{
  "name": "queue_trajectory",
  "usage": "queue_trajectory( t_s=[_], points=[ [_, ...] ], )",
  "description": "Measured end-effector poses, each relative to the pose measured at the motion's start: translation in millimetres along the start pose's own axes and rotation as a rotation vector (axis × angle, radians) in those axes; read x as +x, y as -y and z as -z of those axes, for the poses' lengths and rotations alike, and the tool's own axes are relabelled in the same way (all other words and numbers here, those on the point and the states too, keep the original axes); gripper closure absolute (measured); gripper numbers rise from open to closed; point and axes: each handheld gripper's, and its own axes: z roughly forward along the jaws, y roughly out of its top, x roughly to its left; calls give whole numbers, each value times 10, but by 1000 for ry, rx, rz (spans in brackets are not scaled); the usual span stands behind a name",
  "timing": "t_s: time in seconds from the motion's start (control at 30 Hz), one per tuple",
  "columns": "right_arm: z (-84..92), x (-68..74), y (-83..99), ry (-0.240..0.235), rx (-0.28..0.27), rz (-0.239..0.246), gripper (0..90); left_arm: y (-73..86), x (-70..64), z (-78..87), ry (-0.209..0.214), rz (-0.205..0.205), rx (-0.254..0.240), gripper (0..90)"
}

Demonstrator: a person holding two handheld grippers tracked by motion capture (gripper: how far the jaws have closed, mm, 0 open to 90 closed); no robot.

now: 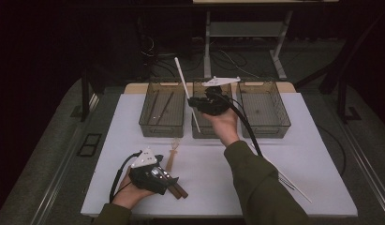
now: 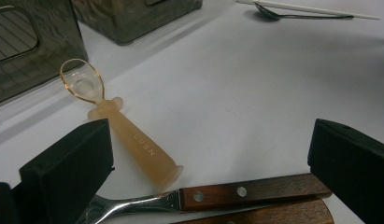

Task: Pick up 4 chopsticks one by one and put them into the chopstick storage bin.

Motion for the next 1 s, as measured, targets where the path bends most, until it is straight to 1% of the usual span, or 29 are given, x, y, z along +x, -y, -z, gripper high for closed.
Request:
queue_trajectory(
  t_s=[0.23,0.33,0.43,0.53,0.63,0.67,0.73,0.87,0.93,1.0],
  points=[
    [-252,68,-191,4,5,9,852,-5,-6,4,3,-4,-1,0],
    [-363,84,-263,11,6,3,852,-6,-10,2,7,-1,-7,0],
    [-471,97,-313,12,2,4,852,-7,-10,1,9,-6,-5,0],
    [-589,105,-328,15,7,-11,852,-7,-14,0,12,-8,-8,0],
    [-705,108,-305,24,22,-10,852,-8,-14,2,12,-7,-9,0],
    [-748,107,-285,32,28,-13,852,-9,-12,2,13,-8,-10,0],
    [-818,91,-233,33,42,-23,852,-11,-16,1,16,-5,-12,0],
    [-950,94,-130,51,75,-9,852,-15,-20,-5,17,-9,-9,0],
    [-998,107,-81,56,82,-15,852,-17,-19,-3,17,-10,-10,0],
    [-1046,119,-35,66,99,-8,852,-19,-18,2,16,-8,-13,0]
  ],
)
